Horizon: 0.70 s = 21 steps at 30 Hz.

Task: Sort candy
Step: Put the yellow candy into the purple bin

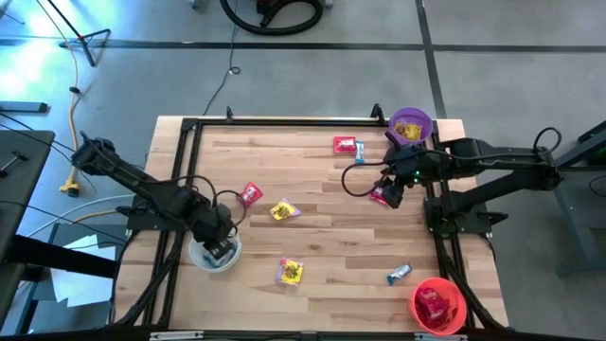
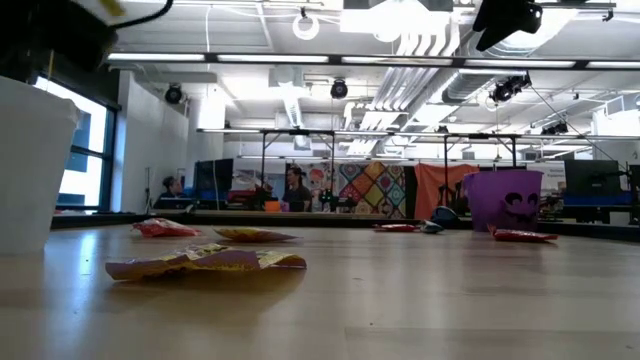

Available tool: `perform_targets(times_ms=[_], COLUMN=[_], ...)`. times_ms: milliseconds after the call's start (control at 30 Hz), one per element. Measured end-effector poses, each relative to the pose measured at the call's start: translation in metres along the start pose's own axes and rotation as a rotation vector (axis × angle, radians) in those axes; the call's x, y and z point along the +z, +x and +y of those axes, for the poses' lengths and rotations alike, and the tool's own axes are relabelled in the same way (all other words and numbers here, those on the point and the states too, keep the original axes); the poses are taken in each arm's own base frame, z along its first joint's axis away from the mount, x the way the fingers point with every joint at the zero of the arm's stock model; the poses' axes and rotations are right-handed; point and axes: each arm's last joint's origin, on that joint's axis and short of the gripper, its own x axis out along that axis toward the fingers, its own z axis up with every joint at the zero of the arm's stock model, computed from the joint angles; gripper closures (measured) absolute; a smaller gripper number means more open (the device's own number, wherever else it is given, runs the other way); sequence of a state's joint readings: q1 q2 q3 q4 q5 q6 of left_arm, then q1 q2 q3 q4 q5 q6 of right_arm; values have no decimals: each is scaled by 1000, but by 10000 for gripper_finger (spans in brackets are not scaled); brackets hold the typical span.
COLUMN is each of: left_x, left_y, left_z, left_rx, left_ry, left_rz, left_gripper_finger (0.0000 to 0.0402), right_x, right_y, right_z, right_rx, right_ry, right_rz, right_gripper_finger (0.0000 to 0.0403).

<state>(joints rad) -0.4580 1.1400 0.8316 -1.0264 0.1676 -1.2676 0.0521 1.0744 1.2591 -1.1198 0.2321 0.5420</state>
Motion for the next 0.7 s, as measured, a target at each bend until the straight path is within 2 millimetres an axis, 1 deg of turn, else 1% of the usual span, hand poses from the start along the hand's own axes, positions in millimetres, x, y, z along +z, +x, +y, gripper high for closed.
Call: perform_targets(times_ms=[100, 167, 233, 300, 400, 467, 533, 567, 700], left_x=[-1, -4, -7, -7, 4, 20, 38, 48, 90], left_y=[-17, -33, -53, -72, -89, -89, -82, -79, -64], left_z=[-9, -17, -25, -33, -35, -34, -31, -30, -28], left_rx=[-33, -75, -126, -155, -146, -118, -67, -47, -32], left_ry=[32, 110, 194, 251, 271, 311, 377, 417, 596], left_rz=[6, -3, -47, -163, -336, -390, -415, -431, -494], left_gripper_finger=[309, 295, 290, 297, 330, 363, 390, 395, 389], right_x=[1, 1, 3, 5, 11, 15, 19, 20, 24], right_y=[1, 4, 10, 18, 32, 41, 49, 52, 56], right_z=[1, 2, 6, 10, 17, 20, 22, 22, 20], right_rx=[3, 5, 18, 24, 22, 20, 15, 13, 3], right_ry=[21, 27, 20, -4, -44, -56, -44, -36, 22], right_rz=[3, 17, 39, 57, 62, 56, 51, 47, 38], right_gripper_finger=[206, 206, 206, 206, 206, 206, 206, 206, 206])
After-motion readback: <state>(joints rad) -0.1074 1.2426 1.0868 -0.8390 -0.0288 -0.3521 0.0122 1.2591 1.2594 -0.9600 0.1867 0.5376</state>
